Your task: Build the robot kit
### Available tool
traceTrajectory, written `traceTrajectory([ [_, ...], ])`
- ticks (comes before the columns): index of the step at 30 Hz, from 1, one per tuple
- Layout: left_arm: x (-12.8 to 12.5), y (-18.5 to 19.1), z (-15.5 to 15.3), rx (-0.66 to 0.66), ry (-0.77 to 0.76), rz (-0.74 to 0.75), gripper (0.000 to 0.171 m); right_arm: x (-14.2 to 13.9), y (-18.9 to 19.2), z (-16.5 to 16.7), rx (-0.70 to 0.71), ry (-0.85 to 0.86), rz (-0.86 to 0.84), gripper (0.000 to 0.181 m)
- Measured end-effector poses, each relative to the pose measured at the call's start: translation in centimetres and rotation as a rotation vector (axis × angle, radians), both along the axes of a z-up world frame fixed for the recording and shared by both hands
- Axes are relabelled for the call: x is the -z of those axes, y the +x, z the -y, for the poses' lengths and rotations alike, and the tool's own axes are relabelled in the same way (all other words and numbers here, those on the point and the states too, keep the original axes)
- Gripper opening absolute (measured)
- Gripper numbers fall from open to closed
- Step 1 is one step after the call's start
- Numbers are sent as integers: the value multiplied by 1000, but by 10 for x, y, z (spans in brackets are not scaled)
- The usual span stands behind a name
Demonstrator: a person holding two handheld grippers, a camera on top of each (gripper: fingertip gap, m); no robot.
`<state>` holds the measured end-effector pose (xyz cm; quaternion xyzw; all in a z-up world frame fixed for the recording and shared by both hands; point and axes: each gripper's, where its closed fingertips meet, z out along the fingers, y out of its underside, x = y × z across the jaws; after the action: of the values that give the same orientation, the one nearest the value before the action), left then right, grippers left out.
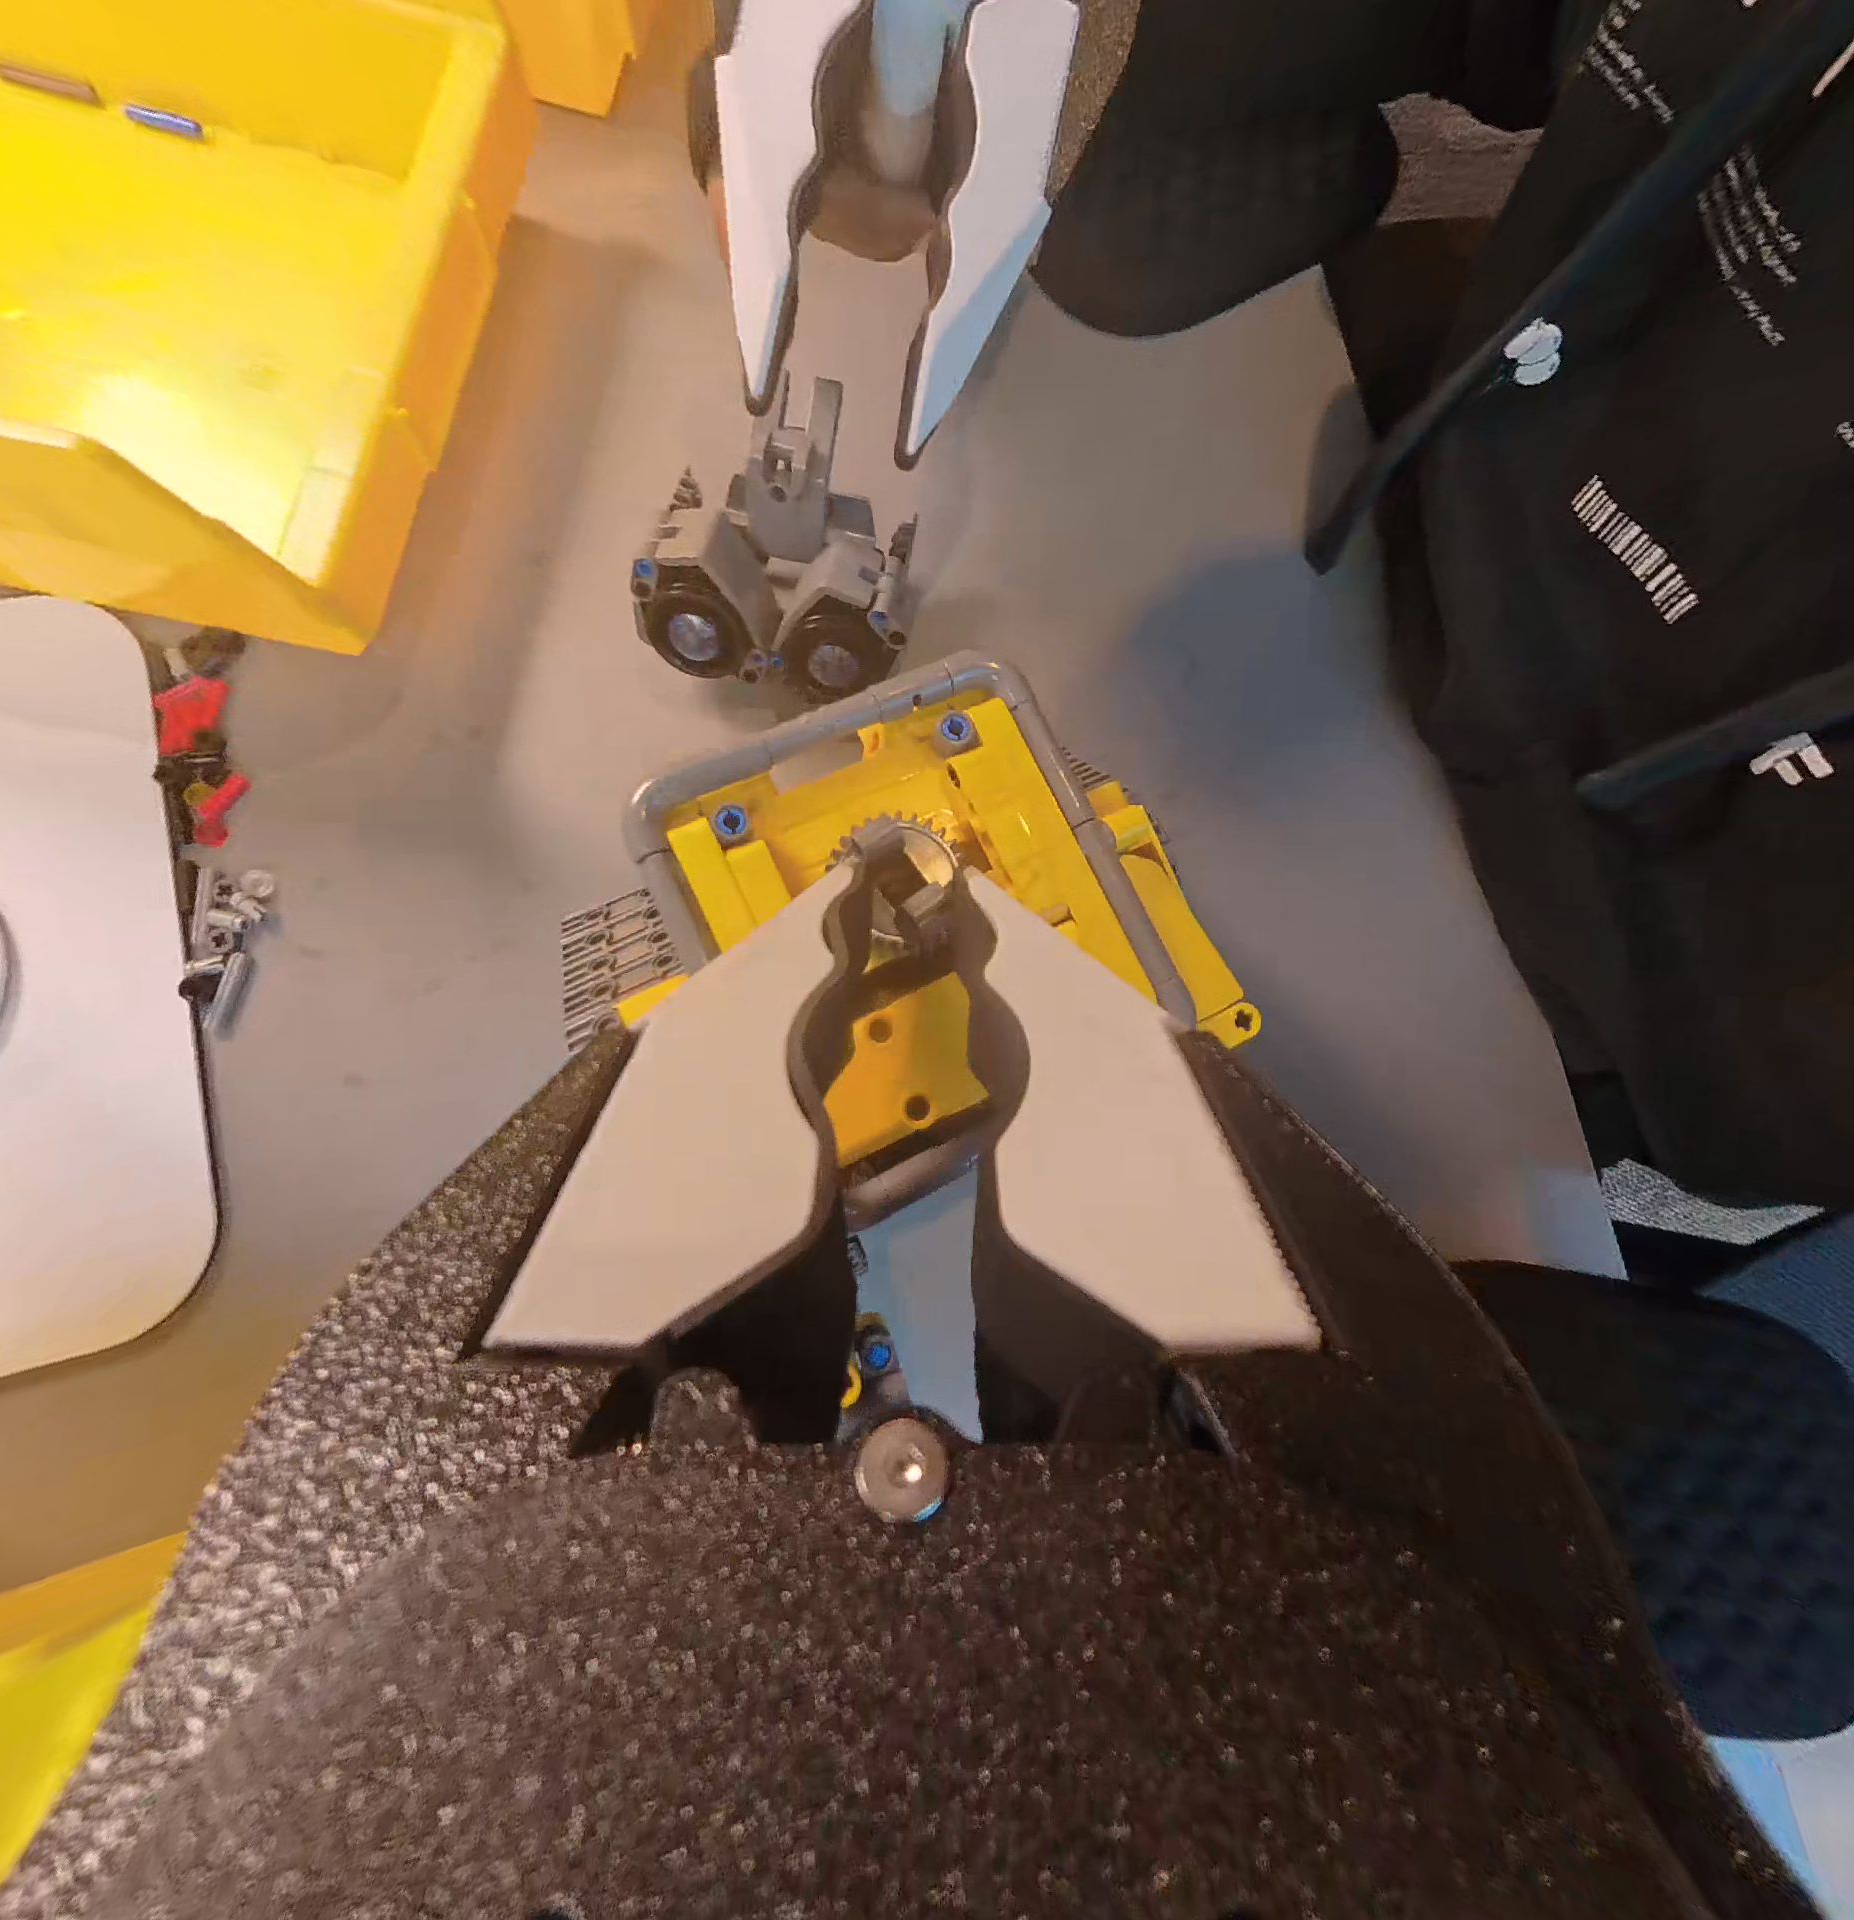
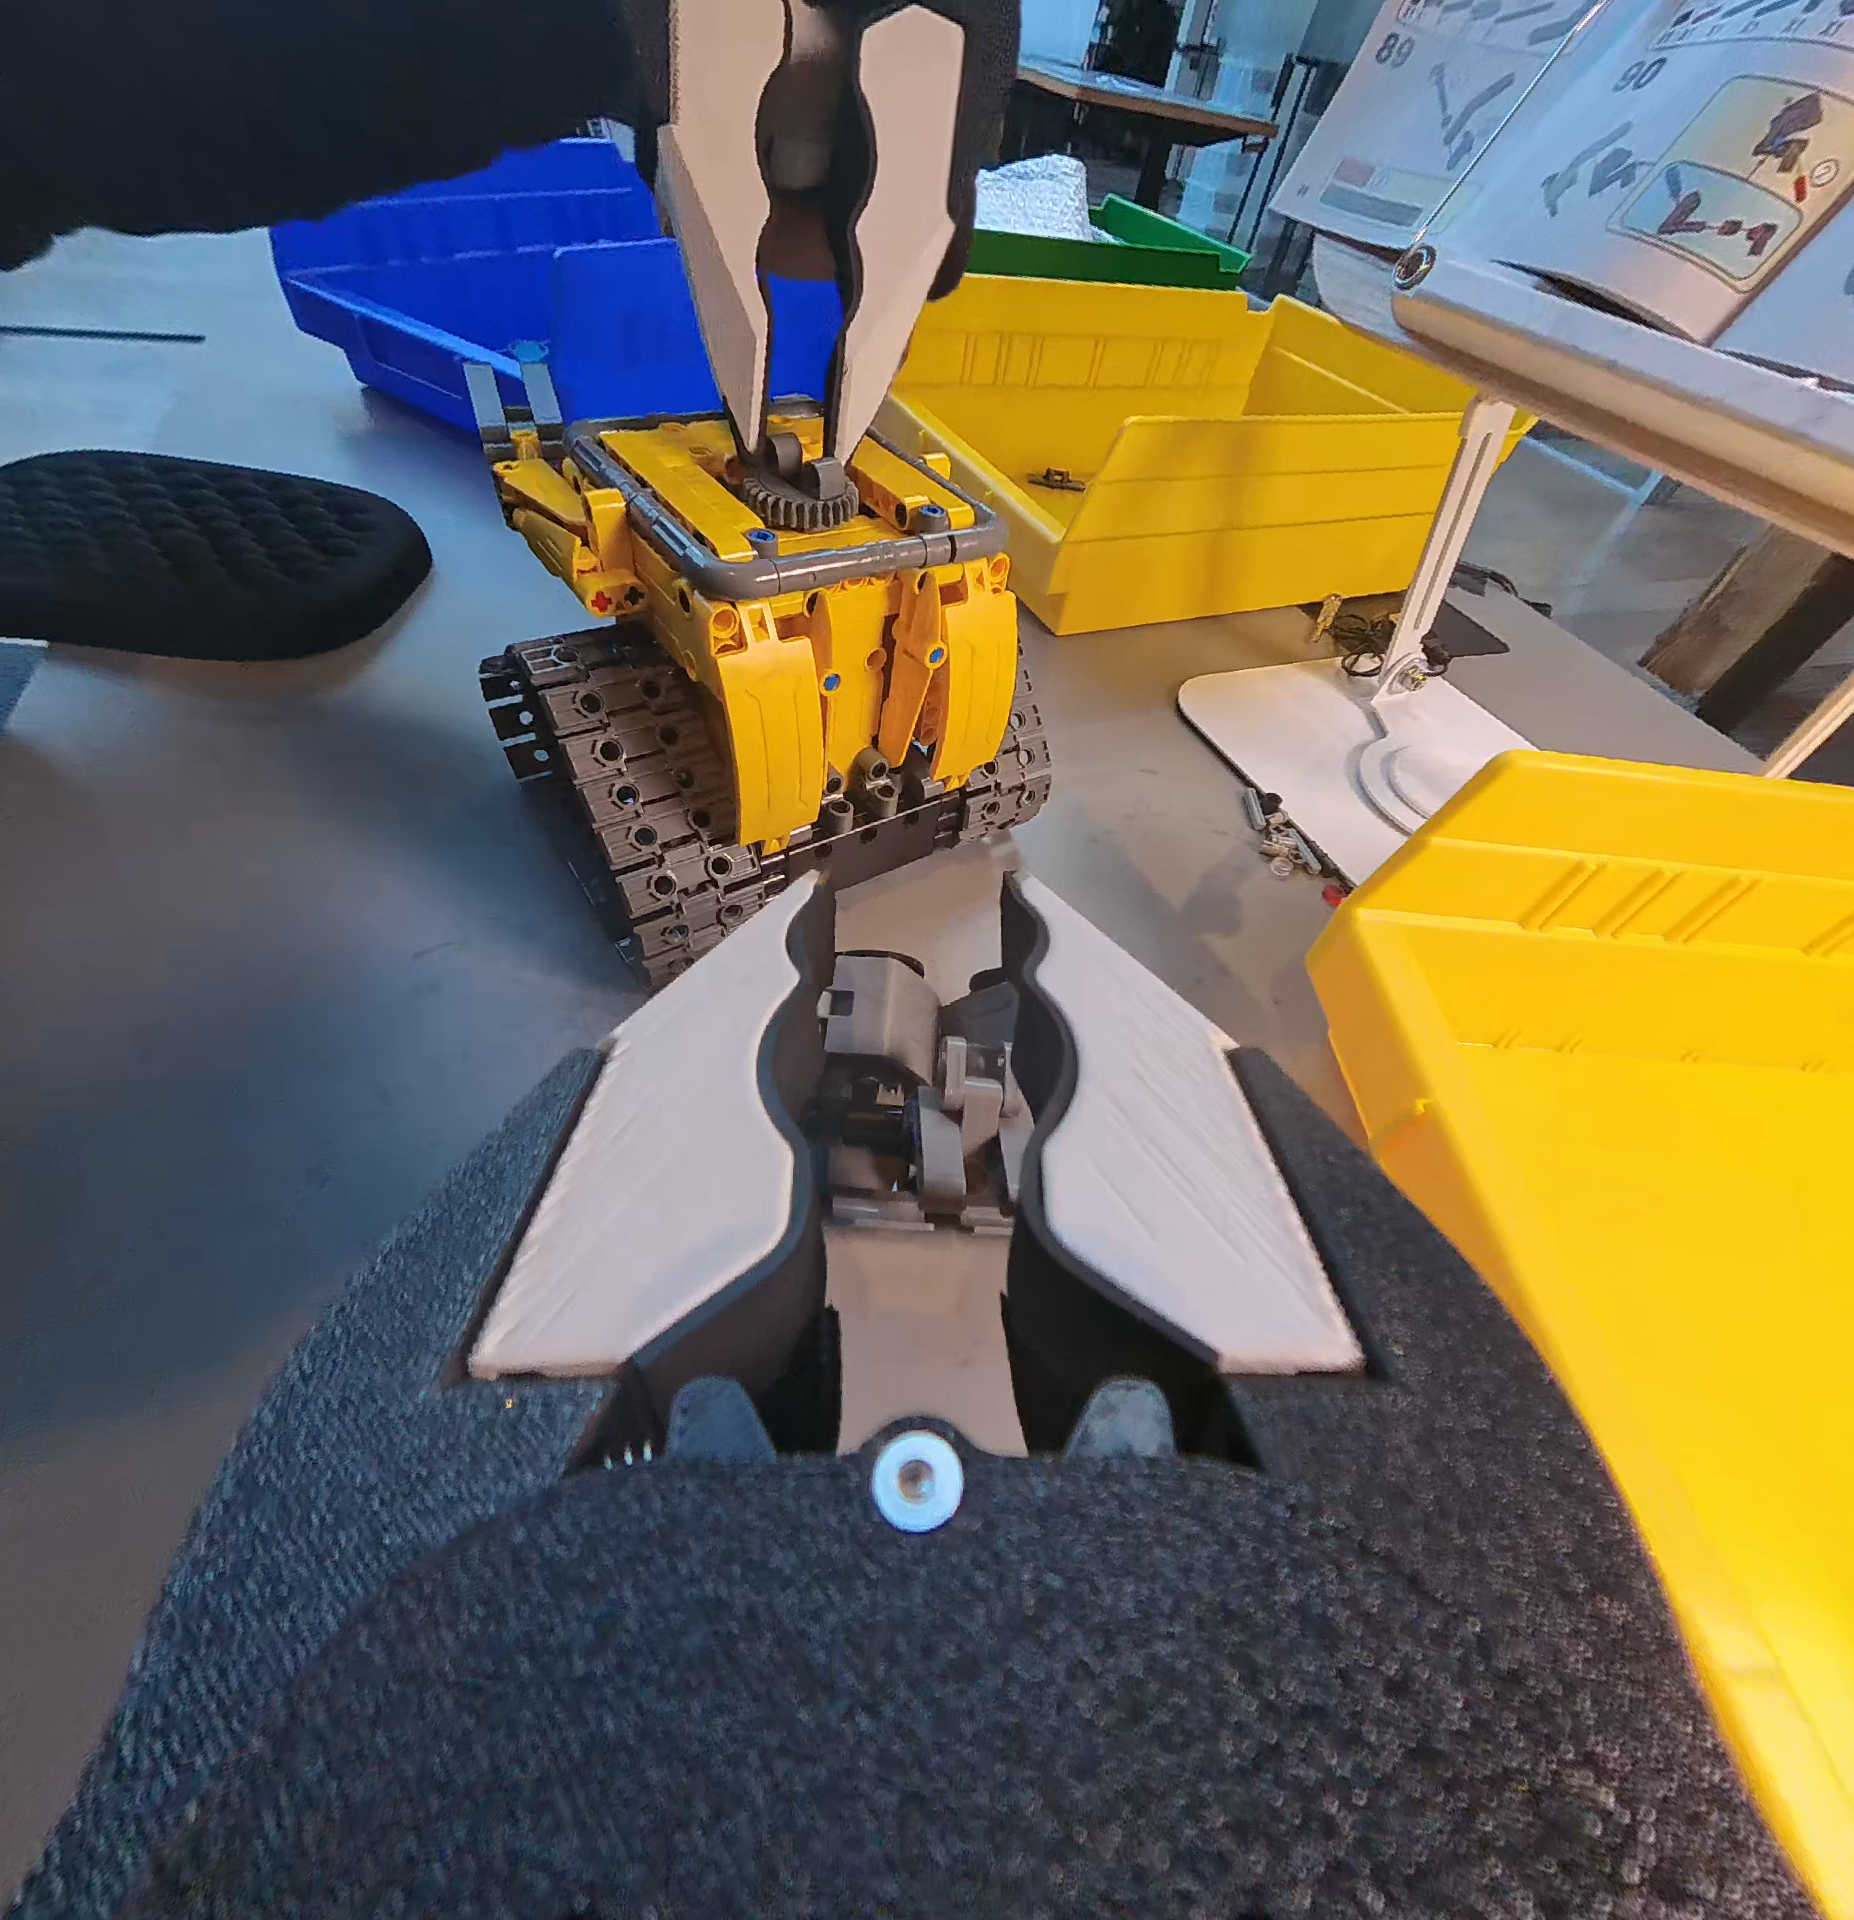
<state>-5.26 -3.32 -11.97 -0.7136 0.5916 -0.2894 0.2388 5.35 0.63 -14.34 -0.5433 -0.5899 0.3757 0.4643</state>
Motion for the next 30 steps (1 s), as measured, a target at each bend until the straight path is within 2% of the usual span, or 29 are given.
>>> traceTrajectory([
  [2,-2,-2,0,1,-24,-1,13,1,0,0,0,-2,1,31],
  [6,-10,-7,-4,-93,14,13,25,1,-1,0,-2,-4,0,31],
  [11,-17,-7,-4,-259,156,64,21,2,-1,0,-5,-11,1,31],
  [16,-10,-5,-1,-366,179,94,16,2,-1,-1,-2,-13,-2,31],
  [19,-2,-4,-1,-376,180,74,15,1,0,-2,2,-3,-4,32],
  [22,0,-4,-2,-376,183,64,7,-2,2,-4,8,-2,-10,32],
  [30,1,-4,-2,-379,194,39,7,-4,7,-11,14,-13,-14,36],
])
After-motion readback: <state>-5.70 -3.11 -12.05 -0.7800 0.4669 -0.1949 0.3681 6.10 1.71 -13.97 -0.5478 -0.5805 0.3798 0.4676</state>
